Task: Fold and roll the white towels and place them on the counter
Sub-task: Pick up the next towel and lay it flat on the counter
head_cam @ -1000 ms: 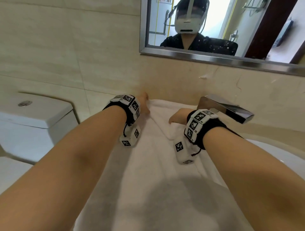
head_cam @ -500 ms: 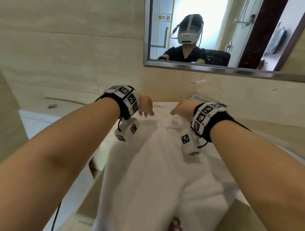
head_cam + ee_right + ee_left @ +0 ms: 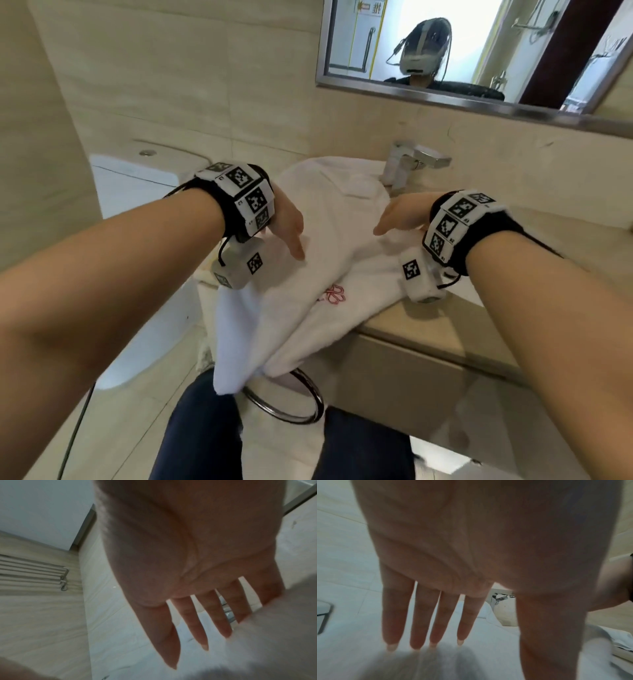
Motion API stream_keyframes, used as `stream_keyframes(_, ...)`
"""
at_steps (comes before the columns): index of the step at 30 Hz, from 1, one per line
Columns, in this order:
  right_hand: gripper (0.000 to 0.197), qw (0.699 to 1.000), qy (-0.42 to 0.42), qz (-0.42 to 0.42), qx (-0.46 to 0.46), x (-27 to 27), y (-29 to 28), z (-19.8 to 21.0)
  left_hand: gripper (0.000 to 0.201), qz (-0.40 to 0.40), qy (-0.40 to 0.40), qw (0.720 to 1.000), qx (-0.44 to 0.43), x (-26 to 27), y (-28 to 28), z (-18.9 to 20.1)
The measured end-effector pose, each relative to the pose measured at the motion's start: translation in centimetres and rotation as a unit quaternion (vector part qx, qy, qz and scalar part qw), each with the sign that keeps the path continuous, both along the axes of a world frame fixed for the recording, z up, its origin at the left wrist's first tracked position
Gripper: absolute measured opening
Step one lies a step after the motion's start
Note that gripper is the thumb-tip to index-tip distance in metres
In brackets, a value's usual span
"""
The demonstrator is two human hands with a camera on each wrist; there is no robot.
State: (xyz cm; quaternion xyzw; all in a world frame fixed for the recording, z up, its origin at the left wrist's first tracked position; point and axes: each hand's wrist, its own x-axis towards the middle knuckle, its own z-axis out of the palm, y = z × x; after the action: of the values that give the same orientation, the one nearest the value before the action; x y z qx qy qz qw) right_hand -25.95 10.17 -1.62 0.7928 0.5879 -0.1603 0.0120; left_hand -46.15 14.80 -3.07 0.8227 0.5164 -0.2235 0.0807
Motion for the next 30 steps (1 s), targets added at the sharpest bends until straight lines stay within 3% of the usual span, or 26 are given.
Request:
stream_keyframes(2,0.059,1.000,-0.028,-0.002,0.008,-0.6,-0.9,-0.9,0.085,0.004,0.016,1.000,-0.003,-0.3,-0.8,-1.1)
stream_keyframes(6,0.054,0.999,-0.027,-0.033,0.032,-1.6,-1.9,-2.3,0.082,0.018,0.024,0.998,-0.047,-0.6,-0.9,-2.8)
stream_keyframes(10,0.043,0.997,-0.033,-0.051,0.047,-2.6,-2.1,-3.0,0.095,0.032,0.041,0.997,-0.049,-2.0,1.2,-3.4)
stream_keyframes(17,0.037,0.995,-0.047,-0.084,0.022,-2.9,-3.4,-3.4,0.098,0.018,0.061,0.998,-0.023,-4.0,4.8,-3.3)
stream_keyframes(20,0.037,0.993,-0.052,-0.110,0.007,-2.3,-4.3,-3.5,0.075,-0.009,0.078,0.997,-0.002,-3.4,5.1,-3.6)
stream_keyframes(23,0.035,0.991,-0.050,-0.124,0.003,-1.8,-5.5,-3.5,0.065,0.004,0.081,0.996,0.030,-2.9,5.4,-3.9)
stream_keyframes(24,0.033,0.991,-0.048,-0.126,0.001,-1.6,-5.9,-3.5,0.064,-0.013,0.089,0.996,0.027,-2.6,7.6,-4.8)
stream_keyframes(26,0.033,0.991,-0.040,-0.130,-0.006,-1.4,-6.6,-3.7,0.062,-0.028,0.131,0.991,-0.001,-1.1,18.4,-10.6)
stream_keyframes(28,0.036,0.989,-0.015,-0.150,-0.003,-1.2,-7.4,-4.0,0.051,-0.081,0.082,0.992,0.047,-0.4,23.5,-13.1)
stream_keyframes(30,0.040,0.981,0.035,-0.186,0.045,-1.1,-8.0,-4.3,0.045,-0.045,0.017,0.998,0.040,-1.1,14.9,-7.0)
